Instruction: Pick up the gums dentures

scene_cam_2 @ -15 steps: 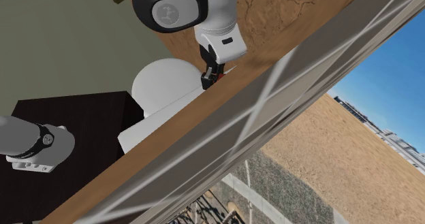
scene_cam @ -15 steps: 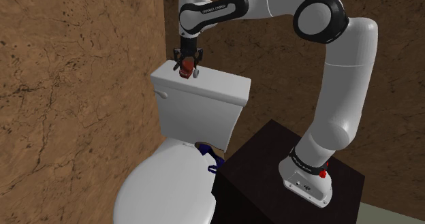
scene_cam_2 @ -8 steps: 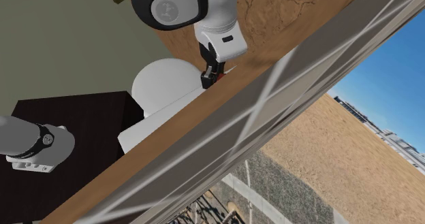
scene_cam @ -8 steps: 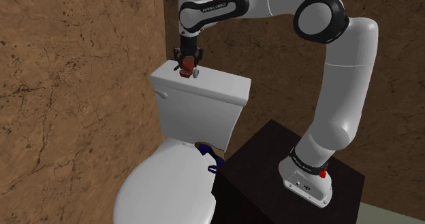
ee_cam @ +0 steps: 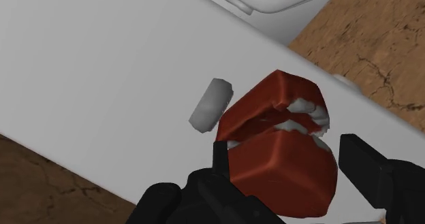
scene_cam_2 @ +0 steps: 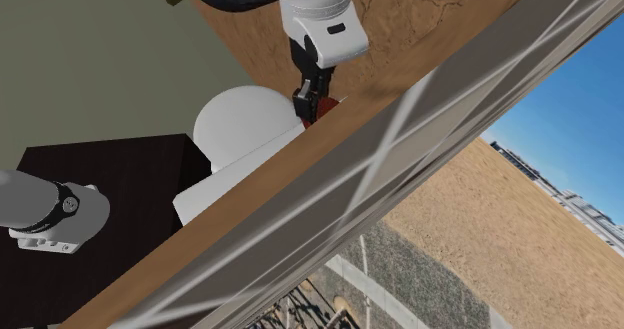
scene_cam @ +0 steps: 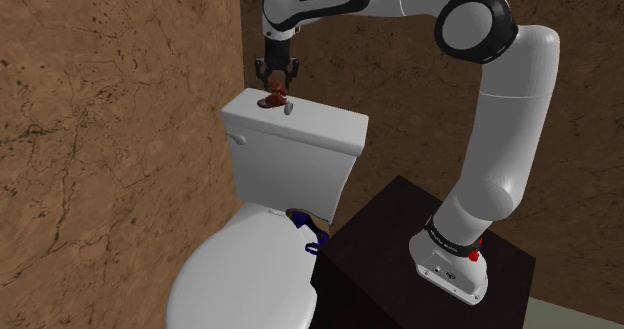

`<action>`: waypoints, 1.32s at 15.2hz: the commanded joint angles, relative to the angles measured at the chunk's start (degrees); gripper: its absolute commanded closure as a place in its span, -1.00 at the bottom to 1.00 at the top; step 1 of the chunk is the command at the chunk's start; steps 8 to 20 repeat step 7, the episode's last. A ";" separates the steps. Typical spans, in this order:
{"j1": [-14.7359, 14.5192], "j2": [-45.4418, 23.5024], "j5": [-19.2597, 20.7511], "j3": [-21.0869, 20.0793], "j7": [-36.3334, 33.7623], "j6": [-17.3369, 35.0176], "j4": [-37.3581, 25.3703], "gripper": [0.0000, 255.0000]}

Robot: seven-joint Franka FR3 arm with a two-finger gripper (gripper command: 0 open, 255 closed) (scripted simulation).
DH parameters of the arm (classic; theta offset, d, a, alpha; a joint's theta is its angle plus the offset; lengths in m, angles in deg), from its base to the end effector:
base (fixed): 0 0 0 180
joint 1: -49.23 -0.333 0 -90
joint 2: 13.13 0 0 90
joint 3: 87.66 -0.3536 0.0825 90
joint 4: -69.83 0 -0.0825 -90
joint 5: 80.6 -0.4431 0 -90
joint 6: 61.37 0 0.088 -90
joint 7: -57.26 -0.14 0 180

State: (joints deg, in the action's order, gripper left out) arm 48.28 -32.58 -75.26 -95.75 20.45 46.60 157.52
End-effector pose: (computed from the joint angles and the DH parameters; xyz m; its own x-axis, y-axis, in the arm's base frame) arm 0.7271 0.0942 0.4506 0.8933 -0.4477 0.0395 -0.4488 -0.8933 0.0233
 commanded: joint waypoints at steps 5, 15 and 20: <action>-0.05 0.18 -0.13 -0.04 0.36 -4.70 -4.53 1.00; -0.06 0.18 -0.14 -0.04 0.36 -4.81 -4.64 1.00; -0.06 0.18 -0.14 -0.04 0.36 -4.81 -4.64 1.00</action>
